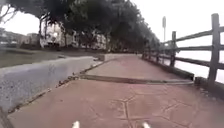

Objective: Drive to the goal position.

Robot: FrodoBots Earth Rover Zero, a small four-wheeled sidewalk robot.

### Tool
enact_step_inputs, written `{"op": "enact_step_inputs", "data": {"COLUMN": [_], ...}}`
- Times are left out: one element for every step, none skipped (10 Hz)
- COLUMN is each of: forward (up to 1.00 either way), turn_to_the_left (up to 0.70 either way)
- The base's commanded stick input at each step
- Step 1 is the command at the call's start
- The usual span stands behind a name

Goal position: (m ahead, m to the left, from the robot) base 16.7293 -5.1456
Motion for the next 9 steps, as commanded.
{"op": "enact_step_inputs", "data": {"forward": [0.70, 0.70, 0.70, 0.70, 0.70, 0.70, 0.70, 0.70, 0.70], "turn_to_the_left": [-0.27, -0.26, 0.00, 0.00, 0.00, 0.00, 0.00, 0.00, 0.00]}}
